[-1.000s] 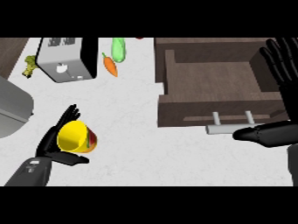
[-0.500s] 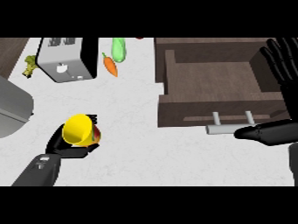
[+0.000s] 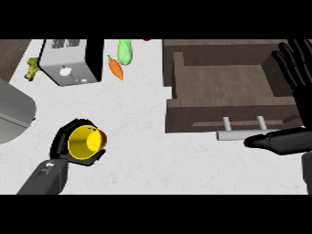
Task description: Pick up the cup, place it into the drawer and close the drawer
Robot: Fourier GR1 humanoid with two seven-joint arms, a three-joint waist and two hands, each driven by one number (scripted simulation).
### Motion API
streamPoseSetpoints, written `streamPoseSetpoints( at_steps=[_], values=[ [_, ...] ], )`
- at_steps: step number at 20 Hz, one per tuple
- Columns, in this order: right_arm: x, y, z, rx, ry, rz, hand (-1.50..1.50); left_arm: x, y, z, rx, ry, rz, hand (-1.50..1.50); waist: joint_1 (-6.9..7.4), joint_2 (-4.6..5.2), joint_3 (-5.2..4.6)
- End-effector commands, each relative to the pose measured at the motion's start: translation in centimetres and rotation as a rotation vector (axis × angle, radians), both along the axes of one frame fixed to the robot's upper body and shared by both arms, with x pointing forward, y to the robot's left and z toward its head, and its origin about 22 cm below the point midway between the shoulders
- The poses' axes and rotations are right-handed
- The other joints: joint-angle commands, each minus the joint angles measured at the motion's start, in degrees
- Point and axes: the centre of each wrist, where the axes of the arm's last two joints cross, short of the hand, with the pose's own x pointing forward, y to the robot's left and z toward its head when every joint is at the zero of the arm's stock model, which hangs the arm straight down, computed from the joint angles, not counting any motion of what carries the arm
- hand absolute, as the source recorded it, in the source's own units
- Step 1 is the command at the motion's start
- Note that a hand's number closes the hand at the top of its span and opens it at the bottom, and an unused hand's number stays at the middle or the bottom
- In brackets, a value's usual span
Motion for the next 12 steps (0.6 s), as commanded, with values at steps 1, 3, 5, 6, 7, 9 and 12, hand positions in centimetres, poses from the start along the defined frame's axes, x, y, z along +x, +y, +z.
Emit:
streamPoseSetpoints(
  at_steps=[1, 3, 5, 6, 7, 9, 12],
  values=[
    [0.5, 0.6, -0.2, 0.011, 0.0, -0.019, -1.5, 1.8, -1.5, 0.9, -0.063, -0.158, 0.224, 1.5, 0.63, -0.01, 0.06],
    [0.1, -1.0, 0.2, 0.015, -0.001, -0.023, -1.5, 0.3, -1.0, -0.1, -0.064, -0.163, 0.374, 1.5, 0.62, -0.16, 0.09],
    [-0.4, -0.8, 0.3, 0.007, 0.012, -0.009, -1.5, 1.2, 0.0, 1.0, -0.149, -0.242, 0.309, 1.5, 0.43, -0.35, 0.1],
    [-0.8, -1.0, 0.2, -0.002, -0.002, -0.009, -1.5, 3.8, -1.6, 2.7, -0.191, -0.235, 0.245, 1.5, 0.13, -0.38, 0.14],
    [-0.6, -1.4, 1.6, -0.002, -0.001, -0.023, -1.5, 2.5, -2.6, 1.4, -0.195, -0.24, 0.222, 1.5, 0.51, -0.46, 0.16],
    [-0.2, -1.4, 0.4, 0.003, 0.019, -0.027, -1.5, 4.8, -3.2, 3.5, -0.184, -0.282, 0.152, 1.5, 0.94, -0.55, 0.23],
    [-1.6, -1.4, -0.2, -0.004, 0.024, -0.044, -1.5, 8.1, -3.9, 7.3, -0.173, -0.27, 0.069, 1.5, 1.23, -0.95, 0.31]
  ],
)
